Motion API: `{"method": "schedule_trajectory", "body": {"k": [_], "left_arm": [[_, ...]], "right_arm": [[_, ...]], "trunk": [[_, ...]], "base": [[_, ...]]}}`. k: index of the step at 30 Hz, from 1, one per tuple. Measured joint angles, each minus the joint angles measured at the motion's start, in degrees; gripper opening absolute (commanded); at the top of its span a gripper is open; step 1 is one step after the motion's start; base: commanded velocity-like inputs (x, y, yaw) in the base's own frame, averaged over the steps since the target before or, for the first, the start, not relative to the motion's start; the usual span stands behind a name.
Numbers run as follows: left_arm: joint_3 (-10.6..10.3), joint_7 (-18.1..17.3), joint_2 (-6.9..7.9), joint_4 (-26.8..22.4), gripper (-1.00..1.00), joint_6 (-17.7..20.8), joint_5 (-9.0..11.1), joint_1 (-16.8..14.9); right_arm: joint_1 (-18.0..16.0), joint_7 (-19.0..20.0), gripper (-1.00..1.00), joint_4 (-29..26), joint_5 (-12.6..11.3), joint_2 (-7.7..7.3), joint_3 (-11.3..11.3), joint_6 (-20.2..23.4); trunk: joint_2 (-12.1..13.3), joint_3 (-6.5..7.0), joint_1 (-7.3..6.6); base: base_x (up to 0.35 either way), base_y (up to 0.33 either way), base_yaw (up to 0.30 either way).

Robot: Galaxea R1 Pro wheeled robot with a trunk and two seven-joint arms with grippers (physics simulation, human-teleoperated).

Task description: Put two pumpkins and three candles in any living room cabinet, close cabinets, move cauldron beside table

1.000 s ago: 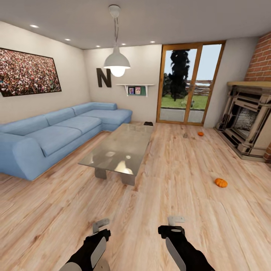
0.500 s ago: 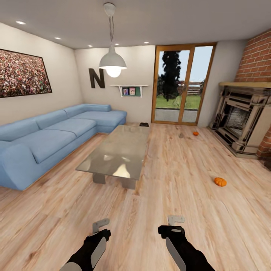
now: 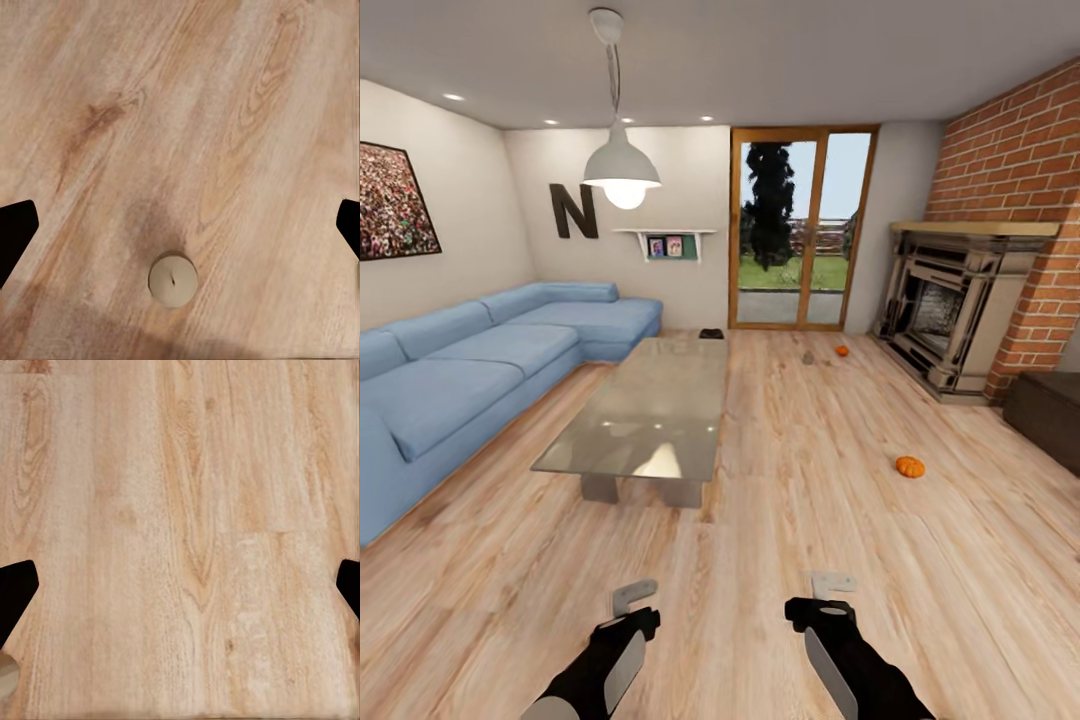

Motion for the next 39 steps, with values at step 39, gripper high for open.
{"method": "schedule_trajectory", "body": {"k": [39], "left_arm": [[-2.0, -0.1, -0.06, 0.0, 1.0, 0.4, 0.1, 0.0]], "right_arm": [[0.0, 0.0, 1.0, 0.0, 0.0, 0.18, -0.4, 0.0]], "trunk": [[-14.4, -6.36, 7.9]], "base": [[0.0, 0.001, -0.016]]}}
